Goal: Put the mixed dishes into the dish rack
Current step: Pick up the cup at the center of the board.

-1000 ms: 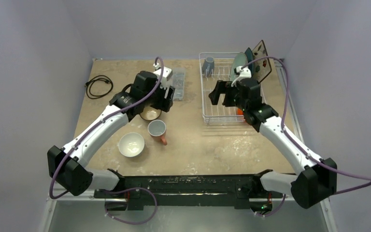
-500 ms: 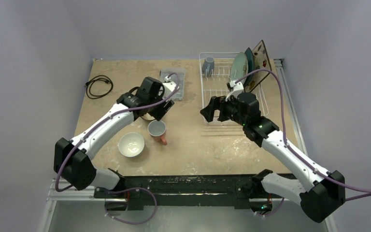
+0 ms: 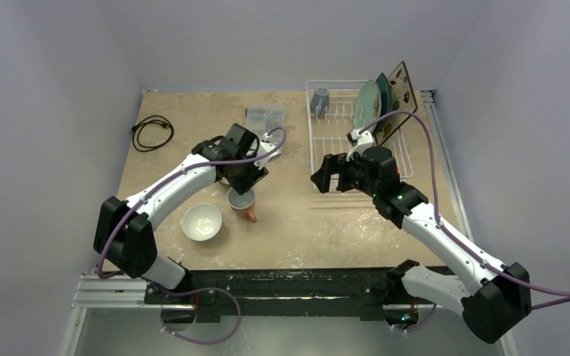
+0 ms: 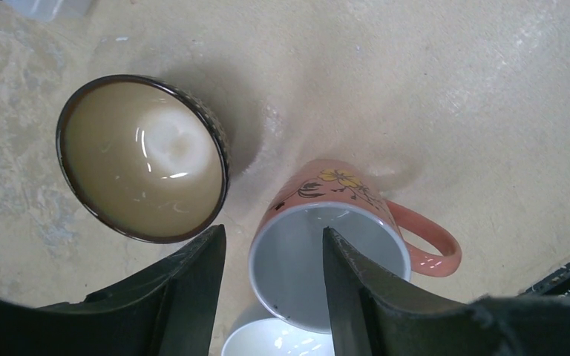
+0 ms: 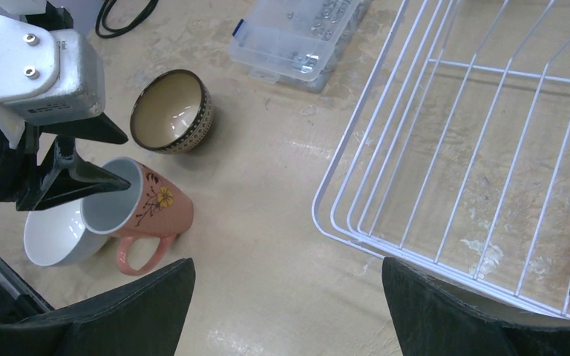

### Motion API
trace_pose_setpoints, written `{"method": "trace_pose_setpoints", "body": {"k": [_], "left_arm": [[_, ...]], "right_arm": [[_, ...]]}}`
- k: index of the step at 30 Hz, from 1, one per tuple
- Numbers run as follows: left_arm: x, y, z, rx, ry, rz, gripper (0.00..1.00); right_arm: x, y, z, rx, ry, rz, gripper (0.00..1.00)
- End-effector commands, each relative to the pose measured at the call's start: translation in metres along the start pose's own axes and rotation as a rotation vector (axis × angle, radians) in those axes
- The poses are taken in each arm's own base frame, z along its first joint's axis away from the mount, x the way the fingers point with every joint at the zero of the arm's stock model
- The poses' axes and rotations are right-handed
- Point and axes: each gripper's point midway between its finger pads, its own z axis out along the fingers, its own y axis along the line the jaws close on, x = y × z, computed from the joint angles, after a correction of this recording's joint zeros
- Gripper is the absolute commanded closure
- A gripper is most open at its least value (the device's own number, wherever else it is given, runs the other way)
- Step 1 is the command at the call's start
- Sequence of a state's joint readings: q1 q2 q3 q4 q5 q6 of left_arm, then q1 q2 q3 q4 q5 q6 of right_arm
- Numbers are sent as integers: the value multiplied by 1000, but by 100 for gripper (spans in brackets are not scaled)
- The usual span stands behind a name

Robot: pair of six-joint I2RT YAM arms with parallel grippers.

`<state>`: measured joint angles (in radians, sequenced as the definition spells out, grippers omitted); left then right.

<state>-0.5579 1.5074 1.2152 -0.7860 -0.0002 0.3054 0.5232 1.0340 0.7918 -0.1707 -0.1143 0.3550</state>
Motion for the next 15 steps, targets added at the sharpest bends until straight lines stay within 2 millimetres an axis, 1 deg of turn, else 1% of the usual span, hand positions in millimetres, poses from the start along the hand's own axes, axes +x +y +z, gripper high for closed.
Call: {"method": "trace_pose_setpoints", "body": {"k": [1,6,9,11,15], "left_arm": [[3,-13,0,77,3,42,50],[10,-17,6,99,33,49,50],[17,-13,14,77,68,59,51],[20,-7,20,49,94,62,53],[22,-8,28,57,126,67,61]], "right_arm": [[-8,-2,1,10,-29,-27,1],[-6,-3,2,16,-25,-26,1],[-4,-3,3,12,-20,-22,1],[-2,-3,4,8,-20,-17,1],[2,-2,8,-4,-10,-4,1]]}}
